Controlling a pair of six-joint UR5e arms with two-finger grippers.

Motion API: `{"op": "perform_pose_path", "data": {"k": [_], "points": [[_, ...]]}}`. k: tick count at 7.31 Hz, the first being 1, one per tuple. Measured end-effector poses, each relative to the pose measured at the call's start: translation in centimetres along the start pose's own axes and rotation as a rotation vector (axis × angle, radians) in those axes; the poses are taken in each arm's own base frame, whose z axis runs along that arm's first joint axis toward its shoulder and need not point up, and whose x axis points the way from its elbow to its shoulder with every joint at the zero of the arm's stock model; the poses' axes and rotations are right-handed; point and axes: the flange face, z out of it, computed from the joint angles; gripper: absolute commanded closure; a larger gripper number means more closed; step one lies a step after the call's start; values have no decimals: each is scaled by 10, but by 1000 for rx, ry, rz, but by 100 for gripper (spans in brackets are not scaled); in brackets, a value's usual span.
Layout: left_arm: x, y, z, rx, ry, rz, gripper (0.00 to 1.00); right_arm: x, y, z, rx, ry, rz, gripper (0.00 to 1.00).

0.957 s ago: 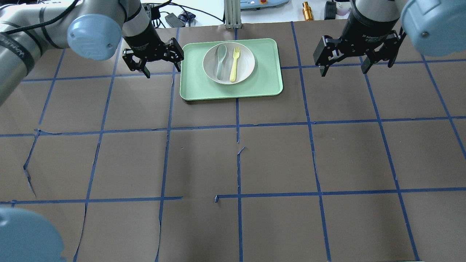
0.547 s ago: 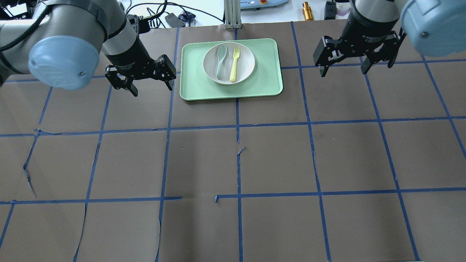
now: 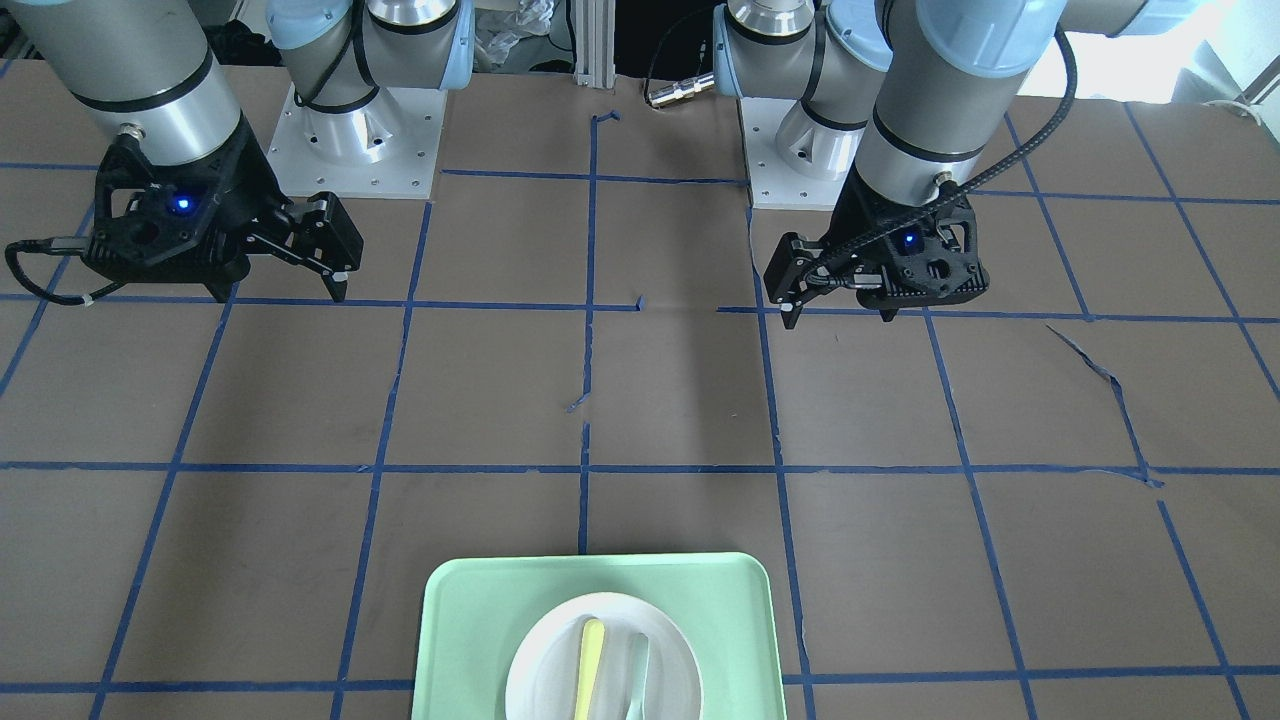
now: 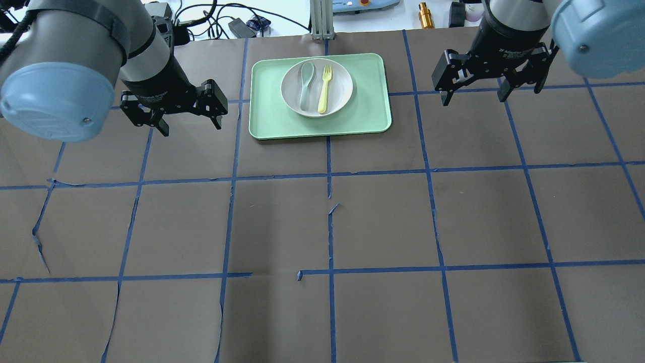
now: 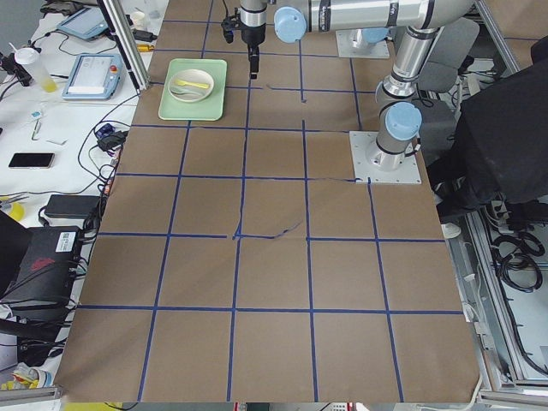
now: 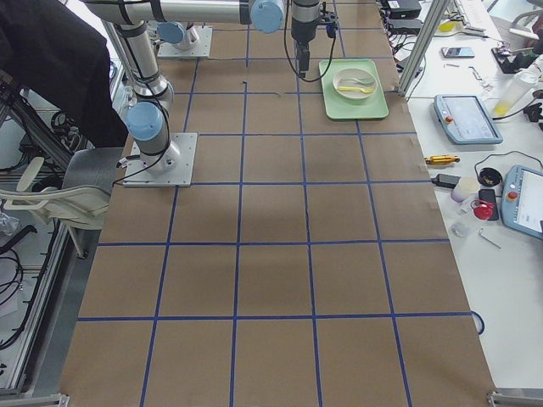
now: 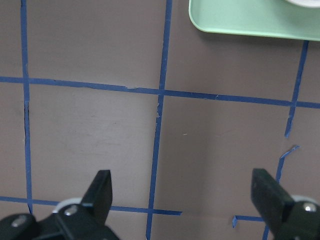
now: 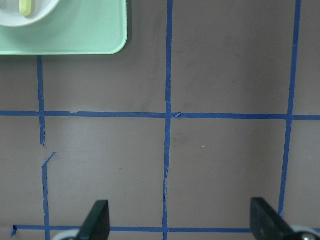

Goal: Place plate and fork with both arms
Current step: 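Move the right gripper over the yellow fork on the plate while the left gripper retreats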

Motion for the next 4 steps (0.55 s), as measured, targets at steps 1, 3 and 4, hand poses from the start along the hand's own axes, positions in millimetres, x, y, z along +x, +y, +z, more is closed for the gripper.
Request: {"op": "perform_pose_path", "data": {"k": [1, 3, 4], "points": [[0, 0, 2, -3, -1, -2, 0, -10, -9, 8, 17, -4, -17, 0], [0, 1, 3, -6, -1, -1, 0, -80, -41, 47, 54, -21, -72, 0], [1, 1, 3, -6, -2, 0, 0, -113, -66, 71, 70, -29, -51, 0]]}}
